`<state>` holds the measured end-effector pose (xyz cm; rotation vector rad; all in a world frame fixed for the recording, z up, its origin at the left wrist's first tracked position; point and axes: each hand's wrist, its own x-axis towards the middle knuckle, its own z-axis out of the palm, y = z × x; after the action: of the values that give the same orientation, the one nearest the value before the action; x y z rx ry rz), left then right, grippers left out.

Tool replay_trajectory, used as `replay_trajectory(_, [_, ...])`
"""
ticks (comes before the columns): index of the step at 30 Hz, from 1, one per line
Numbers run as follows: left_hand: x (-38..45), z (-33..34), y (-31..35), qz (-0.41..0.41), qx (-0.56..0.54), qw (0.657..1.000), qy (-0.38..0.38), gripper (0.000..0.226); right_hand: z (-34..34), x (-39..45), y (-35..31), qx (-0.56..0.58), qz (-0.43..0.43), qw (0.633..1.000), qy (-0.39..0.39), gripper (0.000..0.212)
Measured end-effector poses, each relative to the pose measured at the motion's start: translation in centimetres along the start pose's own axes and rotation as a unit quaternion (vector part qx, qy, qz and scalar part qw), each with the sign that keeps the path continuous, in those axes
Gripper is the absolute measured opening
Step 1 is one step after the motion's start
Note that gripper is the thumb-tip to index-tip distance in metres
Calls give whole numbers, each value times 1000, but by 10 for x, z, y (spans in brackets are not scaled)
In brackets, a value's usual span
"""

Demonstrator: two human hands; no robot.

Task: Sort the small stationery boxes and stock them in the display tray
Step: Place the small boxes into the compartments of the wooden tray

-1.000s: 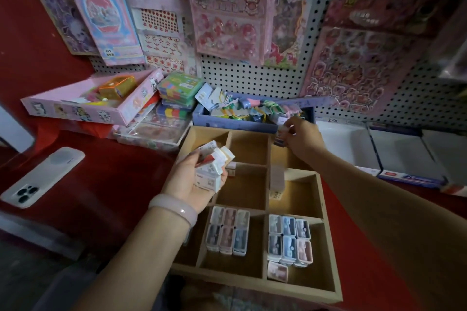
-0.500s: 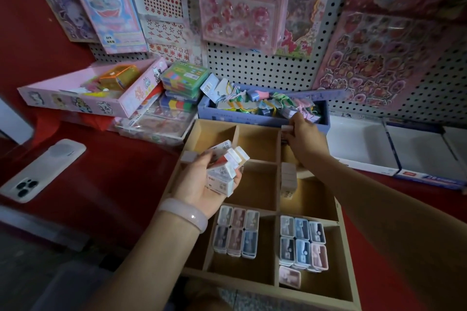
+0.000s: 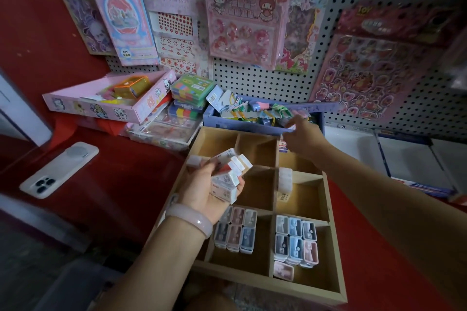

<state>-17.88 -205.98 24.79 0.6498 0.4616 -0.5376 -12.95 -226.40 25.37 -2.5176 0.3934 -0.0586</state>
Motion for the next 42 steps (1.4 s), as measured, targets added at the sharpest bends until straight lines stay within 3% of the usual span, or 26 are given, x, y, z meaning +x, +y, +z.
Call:
replay_trajectory(2, [-4,2,-3,9,34,999,-1,20,-7,-13,-25,82,-72,993,-41,23])
replay_trajectory(4, [-9,7,-8,22,88,996,2,24,-11,-30,-50,150,-116,967,-168,24])
replay_trajectory(6, [-12,10,-13,42,132,990,10,25,-13,-42,-68,83,-171,945,-267,29])
replay_trajectory(12, [-21,5,-13,44,179,983,-3,19,-11,-50,-80,-4,-210,900,-381,31])
replay_trajectory(16, [-27,-2,-8,3,145,989,-13,22,-6,-48,-71,32,-194,920,-340,28])
replay_trajectory(18, [-29,-5,-3,-28,83,996,-4,23,-10,-46,-61,174,-132,922,-320,26])
replay_trajectory(20, [-30,-9,2,-44,23,999,5,25,-19,-42,-52,343,-45,897,-276,22])
replay_trajectory(23, [-33,-12,9,-44,-23,999,10,26,-27,-33,-38,456,42,870,-181,12])
replay_trajectory(25, [-32,-16,12,-53,-53,997,20,27,-26,-27,-31,407,42,905,-111,9])
replay_trajectory(27, [-32,-21,14,-80,-89,993,4,28,-19,-20,-23,306,29,951,-33,22])
replay_trajectory(30, [-29,-28,16,-113,-137,983,-39,30,-5,-9,-17,240,17,970,45,27])
replay_trajectory(35, [-26,-40,25,-106,-199,974,-31,29,29,6,-18,21,-75,996,39,19])
replay_trajectory(42, [-21,-57,56,-70,-270,960,-23,26,69,33,-26,-51,-95,994,34,18])
